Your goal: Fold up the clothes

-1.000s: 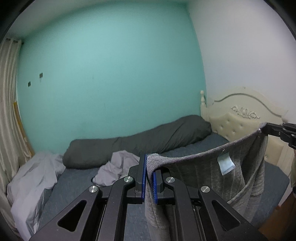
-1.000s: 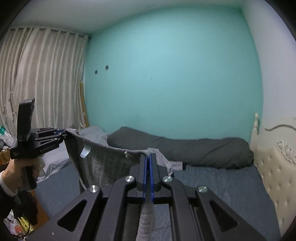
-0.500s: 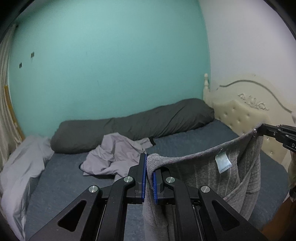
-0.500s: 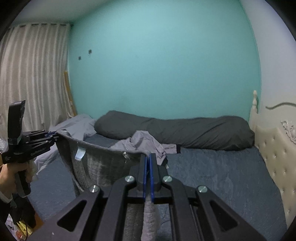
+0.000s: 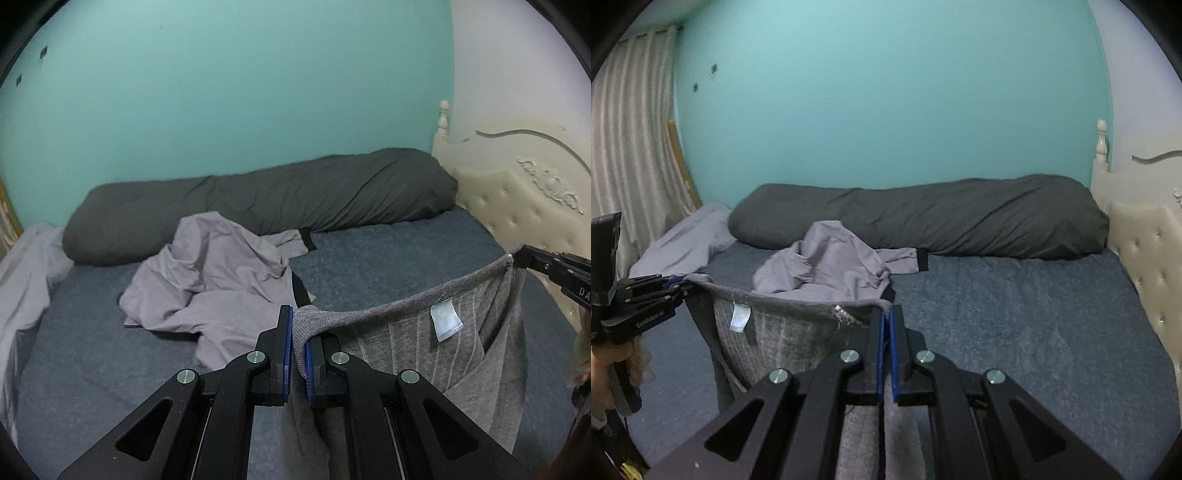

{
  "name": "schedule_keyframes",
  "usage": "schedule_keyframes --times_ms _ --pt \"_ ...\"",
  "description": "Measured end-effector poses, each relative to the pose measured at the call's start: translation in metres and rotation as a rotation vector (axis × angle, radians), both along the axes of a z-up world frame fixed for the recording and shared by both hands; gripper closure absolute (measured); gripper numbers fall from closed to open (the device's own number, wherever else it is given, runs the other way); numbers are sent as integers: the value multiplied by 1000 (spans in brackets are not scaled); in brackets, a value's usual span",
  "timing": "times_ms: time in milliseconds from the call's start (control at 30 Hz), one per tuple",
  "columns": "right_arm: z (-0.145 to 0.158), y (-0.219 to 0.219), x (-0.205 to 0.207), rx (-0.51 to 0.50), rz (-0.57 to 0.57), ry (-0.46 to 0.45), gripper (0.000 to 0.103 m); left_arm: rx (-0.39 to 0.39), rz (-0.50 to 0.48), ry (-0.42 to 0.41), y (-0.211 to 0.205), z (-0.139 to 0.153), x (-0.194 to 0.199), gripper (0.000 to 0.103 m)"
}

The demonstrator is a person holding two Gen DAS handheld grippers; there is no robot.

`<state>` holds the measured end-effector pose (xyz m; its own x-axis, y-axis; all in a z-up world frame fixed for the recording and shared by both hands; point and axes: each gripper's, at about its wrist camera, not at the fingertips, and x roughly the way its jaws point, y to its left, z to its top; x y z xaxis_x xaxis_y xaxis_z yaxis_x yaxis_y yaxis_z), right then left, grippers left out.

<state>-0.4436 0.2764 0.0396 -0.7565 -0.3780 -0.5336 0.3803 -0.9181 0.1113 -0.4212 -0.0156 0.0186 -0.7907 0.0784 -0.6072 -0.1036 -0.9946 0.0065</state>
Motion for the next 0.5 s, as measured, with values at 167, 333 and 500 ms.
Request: schedule_keyframes --times_ms 167,333,500 --pt "-34 -6 -60 10 -25 -42 101 4 6 -49 -4 -37 -54 97" --pt "-73 -16 -107 34 -41 -94 101 2 19 -119 -8 -87 -104 97" --pt "-122 -25 -142 66 -54 -150 101 -5 24 -180 -7 -134 -137 97"
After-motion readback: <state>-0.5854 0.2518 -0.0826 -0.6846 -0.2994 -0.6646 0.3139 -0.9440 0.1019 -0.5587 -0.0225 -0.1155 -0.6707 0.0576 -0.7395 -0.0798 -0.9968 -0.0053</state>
